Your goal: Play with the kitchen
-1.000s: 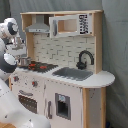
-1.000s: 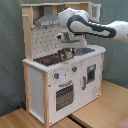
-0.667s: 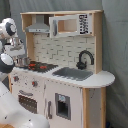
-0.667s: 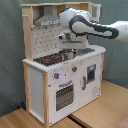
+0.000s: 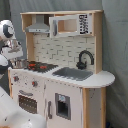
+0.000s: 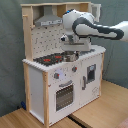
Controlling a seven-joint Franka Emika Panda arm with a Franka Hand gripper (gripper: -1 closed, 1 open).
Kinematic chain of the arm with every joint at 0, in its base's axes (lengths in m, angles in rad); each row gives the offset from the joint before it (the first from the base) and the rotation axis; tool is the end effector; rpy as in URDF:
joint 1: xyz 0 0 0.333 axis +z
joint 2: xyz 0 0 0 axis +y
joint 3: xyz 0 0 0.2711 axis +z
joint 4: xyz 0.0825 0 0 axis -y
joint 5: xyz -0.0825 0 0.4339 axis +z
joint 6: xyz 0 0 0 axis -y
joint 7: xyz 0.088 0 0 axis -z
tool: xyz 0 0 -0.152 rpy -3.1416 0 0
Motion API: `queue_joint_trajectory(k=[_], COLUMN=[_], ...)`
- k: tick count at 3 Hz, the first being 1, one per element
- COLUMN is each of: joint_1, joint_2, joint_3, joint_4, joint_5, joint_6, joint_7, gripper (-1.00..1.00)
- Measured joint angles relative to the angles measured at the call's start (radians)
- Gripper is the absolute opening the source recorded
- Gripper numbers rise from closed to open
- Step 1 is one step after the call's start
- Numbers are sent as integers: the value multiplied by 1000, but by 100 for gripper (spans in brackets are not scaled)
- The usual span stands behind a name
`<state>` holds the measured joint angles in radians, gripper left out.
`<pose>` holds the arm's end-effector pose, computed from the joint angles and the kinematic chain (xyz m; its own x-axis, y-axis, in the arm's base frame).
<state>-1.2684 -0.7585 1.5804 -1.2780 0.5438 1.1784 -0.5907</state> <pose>0.4239 0.4492 0.5138 0.5024 0.8203 -0.2735 0.8625 -0.4978 0.0912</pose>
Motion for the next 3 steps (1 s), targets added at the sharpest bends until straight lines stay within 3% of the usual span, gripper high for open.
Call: queue_joint_trajectory(k=[3], joint_1=[194], joint_2=[-1], joint_3=[-143], joint_4=[-218], joint_5=[-13], joint_6=[109], joint_7=[-25], gripper=[-100])
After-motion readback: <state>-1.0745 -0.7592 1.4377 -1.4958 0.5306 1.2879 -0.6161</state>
